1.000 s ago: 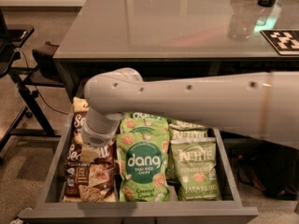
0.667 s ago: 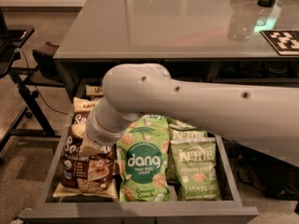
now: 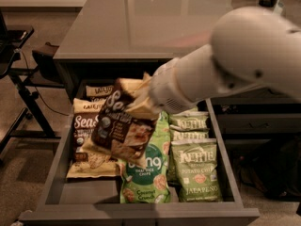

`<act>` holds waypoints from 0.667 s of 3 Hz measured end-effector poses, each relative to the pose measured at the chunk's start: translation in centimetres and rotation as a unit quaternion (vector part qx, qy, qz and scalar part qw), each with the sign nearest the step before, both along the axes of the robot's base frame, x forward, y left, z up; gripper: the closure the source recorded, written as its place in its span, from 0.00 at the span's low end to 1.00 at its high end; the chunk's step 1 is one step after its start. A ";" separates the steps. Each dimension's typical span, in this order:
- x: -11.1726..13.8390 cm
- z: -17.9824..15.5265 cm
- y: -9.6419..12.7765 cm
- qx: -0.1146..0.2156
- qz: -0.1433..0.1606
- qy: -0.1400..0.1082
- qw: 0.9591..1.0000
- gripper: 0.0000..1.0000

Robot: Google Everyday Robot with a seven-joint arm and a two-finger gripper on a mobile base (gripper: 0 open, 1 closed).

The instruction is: Pick brown chip bag from top drawer and place on counter

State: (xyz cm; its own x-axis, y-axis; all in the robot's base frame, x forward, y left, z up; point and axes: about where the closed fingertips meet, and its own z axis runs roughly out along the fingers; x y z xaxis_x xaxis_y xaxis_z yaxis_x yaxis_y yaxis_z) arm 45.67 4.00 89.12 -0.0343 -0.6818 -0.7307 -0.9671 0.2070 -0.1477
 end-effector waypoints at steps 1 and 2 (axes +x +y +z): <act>1.3 4.7 -6.2 0.034 -0.058 -0.012 0.998 1.00; 1.1 9.1 -10.3 0.049 -0.095 -0.034 0.994 1.00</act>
Offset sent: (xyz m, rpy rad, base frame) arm 0.0084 -0.1542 0.1345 0.1330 -0.1027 -0.2813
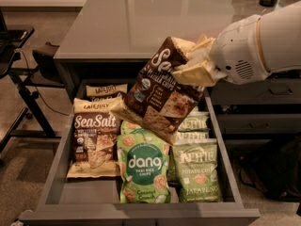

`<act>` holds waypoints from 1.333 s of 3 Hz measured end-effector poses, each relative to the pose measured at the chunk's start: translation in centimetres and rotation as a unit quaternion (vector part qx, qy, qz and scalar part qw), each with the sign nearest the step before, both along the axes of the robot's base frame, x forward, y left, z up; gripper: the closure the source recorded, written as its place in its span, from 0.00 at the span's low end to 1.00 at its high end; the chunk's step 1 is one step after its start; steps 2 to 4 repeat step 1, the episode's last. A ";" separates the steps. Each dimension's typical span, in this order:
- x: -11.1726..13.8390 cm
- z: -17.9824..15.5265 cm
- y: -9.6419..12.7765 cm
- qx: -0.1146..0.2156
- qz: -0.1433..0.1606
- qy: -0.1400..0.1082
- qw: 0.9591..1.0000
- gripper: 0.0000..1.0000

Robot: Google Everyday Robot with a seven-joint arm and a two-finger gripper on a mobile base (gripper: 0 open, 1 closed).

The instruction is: Pick brown chip bag from top drawer and place on counter

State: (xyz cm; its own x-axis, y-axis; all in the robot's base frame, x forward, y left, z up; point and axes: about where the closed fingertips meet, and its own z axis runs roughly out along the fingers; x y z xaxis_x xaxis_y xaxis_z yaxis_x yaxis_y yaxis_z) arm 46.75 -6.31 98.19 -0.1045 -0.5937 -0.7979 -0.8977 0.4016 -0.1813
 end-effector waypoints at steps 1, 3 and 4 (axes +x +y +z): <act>0.0 0.0 0.0 0.000 0.000 0.000 1.000 1.00; 0.0 0.0 0.0 0.000 0.000 0.000 1.000 1.00; 0.0 0.0 0.0 0.000 0.000 0.000 1.000 1.00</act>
Offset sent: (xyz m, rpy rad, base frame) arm 0.0000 0.0000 0.0000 0.0000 0.0000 0.0000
